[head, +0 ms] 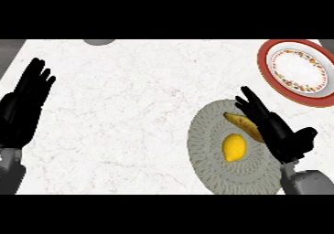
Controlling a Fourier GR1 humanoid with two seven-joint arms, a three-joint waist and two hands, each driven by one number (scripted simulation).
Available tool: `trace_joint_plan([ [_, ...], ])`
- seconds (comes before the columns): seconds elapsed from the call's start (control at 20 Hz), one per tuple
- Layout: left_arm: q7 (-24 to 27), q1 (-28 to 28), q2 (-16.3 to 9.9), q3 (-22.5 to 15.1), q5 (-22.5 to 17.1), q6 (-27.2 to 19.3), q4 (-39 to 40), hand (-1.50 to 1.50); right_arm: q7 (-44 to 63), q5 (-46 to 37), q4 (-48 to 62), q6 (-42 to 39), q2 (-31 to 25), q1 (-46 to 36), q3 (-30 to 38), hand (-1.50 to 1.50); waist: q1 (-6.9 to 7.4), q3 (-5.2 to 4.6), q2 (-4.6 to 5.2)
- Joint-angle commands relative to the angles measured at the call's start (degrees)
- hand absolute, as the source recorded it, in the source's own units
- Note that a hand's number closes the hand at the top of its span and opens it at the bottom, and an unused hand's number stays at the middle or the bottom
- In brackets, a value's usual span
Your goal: Pick the lemon from the placemat and place it in the plate
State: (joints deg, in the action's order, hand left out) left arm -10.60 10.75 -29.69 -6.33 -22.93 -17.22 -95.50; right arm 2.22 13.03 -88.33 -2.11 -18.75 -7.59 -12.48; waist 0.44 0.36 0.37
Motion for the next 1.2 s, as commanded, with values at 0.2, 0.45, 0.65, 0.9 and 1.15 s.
trace_joint_plan([
  [0.2, -2.2, -11.4, 3.9, -5.4, 0.6, 0.2, 7.3, 0.0, 2.7, -6.2, -7.9, 17.5, -7.5, -2.1, 17.5, 1.5, -3.82, -0.76, -0.92],
  [0.45, -1.8, -13.6, 7.8, -8.2, -0.4, 0.6, 8.2, 0.0, 7.8, -21.5, -3.9, 33.7, -12.7, 5.2, 23.7, -1.5, -6.3, -0.8, -1.01],
  [0.65, -0.2, -13.0, 9.4, -9.5, 0.9, 1.1, 10.1, 0.0, 7.0, -27.1, -18.7, 43.3, -3.6, 15.2, 20.2, -1.5, -3.88, -0.54, -1.01],
  [0.9, 1.0, -12.0, 11.1, -10.2, 2.2, 3.2, 11.6, 0.0, 16.5, -39.0, -33.8, 42.5, -2.4, 27.0, 14.8, -1.5, -1.41, -0.48, -0.53],
  [1.15, 3.6, -12.3, 12.7, -11.0, 3.4, 3.0, 13.7, 0.0, 28.6, -40.6, -34.5, 27.3, -10.8, 30.0, 12.4, -1.5, -0.83, -0.62, -0.24],
])
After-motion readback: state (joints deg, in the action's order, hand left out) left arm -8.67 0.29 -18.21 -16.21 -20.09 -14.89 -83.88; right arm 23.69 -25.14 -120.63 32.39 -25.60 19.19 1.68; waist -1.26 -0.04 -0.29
